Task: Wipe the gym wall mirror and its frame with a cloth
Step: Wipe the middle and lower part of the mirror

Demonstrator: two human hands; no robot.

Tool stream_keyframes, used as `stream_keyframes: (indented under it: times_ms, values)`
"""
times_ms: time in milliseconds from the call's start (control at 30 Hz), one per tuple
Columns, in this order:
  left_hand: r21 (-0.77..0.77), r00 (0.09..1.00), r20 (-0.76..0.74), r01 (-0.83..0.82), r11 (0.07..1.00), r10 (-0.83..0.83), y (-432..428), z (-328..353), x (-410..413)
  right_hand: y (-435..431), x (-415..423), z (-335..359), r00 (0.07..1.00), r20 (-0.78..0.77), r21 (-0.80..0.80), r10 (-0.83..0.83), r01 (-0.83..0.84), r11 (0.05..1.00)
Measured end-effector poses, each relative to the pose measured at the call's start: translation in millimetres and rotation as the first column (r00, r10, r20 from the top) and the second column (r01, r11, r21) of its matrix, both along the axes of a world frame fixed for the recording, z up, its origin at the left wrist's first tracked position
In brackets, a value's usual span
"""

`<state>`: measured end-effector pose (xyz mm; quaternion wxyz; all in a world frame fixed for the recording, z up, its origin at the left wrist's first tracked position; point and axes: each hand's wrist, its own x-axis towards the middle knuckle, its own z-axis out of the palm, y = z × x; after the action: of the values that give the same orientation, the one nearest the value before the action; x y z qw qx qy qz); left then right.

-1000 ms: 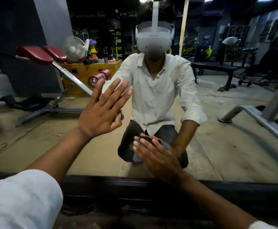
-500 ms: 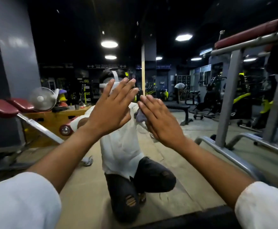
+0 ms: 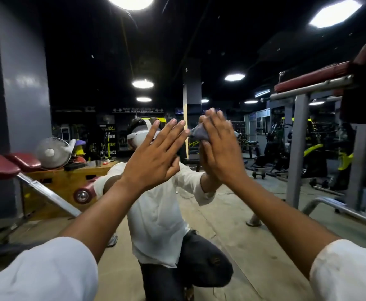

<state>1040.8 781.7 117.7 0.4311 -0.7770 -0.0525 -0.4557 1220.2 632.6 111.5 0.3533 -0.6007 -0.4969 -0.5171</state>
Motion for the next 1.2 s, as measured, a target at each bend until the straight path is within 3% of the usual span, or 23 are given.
stream_keyframes:
  times_ms: [133,200,333,467,633,800,867,967,1067,1133,1200]
  values:
    - [0.001,1.000,0.017,0.000,1.000,0.000,3.1,0.5,1.8,-5.7,23.5,-8.1,0.976,-0.213,0.242,0.054,-0.001,0.970]
    - [-0.016,0.999,0.036,0.003,1.000,-0.002,2.0,-6.7,2.8,2.2,13.8,-32.9,0.971,-0.230,0.265,0.059,0.004,0.964]
    - [-0.090,0.999,0.030,0.020,0.996,-0.018,-4.9,-71.1,7.9,6.4,-6.8,-127.1,0.996,0.036,0.013,0.079,-0.079,0.997]
    - [-0.131,0.999,0.005,0.037,0.991,-0.037,-8.1,-107.4,8.2,-12.5,7.9,-205.8,0.962,0.249,-0.308,0.108,-0.027,0.951]
    - [0.109,0.973,-0.229,0.024,0.994,0.002,-9.8,-141.5,9.7,-21.4,15.5,-255.8,0.967,0.227,-0.349,0.112,-0.026,0.937]
    - [0.087,0.968,-0.249,0.044,0.995,-0.021,-11.7,-156.7,12.7,-32.6,30.3,-332.0,0.891,0.447,-0.431,0.084,0.132,0.893]
    - [0.102,0.970,-0.242,0.042,0.994,-0.016,-12.0,-156.3,14.3,-45.3,38.5,-339.4,0.934,0.358,-0.395,0.003,0.148,0.907]
    - [0.097,0.975,-0.223,0.034,0.995,-0.011,-12.5,-156.8,14.1,-60.3,42.5,-332.8,0.998,0.003,-0.265,-0.069,0.068,0.962]
    - [0.088,0.972,-0.230,0.062,0.994,-0.041,-15.8,-150.9,14.2,-59.4,44.8,-298.1,0.936,-0.353,-0.014,-0.016,0.012,1.000]
    - [0.130,0.966,-0.252,0.084,0.988,-0.050,-20.1,-132.2,17.9,-49.4,42.6,-254.3,0.886,-0.462,0.116,0.032,0.025,0.993]
    - [0.107,0.979,-0.199,0.077,0.991,-0.054,-26.9,-98.5,24.4,-35.4,35.4,-202.4,0.887,-0.454,0.198,0.089,0.003,0.980]
